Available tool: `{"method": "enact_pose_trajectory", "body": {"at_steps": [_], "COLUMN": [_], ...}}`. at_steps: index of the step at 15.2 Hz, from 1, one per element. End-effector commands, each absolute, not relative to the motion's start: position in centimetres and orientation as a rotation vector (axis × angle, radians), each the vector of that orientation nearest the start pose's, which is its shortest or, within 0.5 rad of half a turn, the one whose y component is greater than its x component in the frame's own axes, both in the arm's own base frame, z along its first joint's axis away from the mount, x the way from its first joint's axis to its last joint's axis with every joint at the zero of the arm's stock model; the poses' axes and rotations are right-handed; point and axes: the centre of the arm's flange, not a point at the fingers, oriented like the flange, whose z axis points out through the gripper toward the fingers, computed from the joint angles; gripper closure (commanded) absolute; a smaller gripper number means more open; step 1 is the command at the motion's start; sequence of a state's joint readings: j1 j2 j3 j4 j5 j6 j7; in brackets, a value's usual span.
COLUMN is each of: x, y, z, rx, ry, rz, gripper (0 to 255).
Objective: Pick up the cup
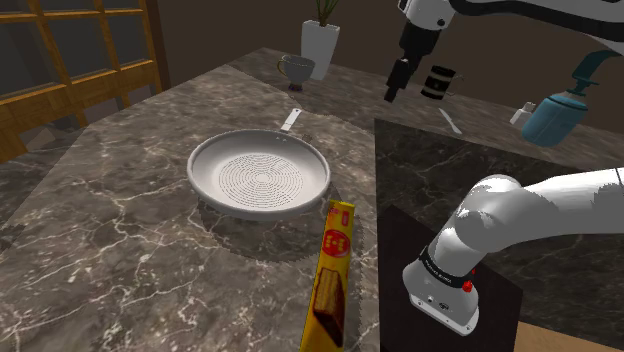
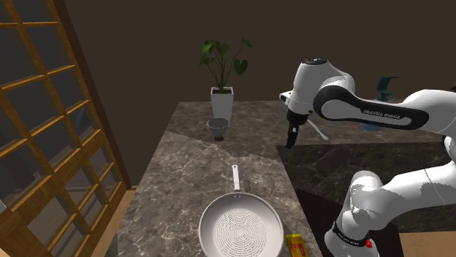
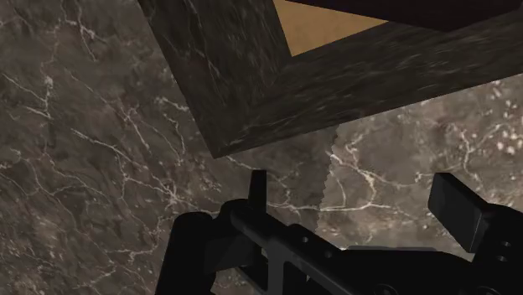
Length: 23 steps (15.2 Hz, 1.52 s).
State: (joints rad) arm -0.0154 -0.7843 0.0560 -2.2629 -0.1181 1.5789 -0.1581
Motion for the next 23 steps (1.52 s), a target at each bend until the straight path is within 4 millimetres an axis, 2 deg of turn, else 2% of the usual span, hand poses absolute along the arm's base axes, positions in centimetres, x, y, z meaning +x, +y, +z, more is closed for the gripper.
{"method": "enact_pose_trajectory", "body": {"at_steps": [1,23], "x": [30.8,60.0], "y": [0.7,4.9], "z": [63.6,62.6], "rx": [-3.289,-3.427], "ry": [-0.296,-0.494], "rz": [-0.147,-0.075], "gripper": [0,0]}}
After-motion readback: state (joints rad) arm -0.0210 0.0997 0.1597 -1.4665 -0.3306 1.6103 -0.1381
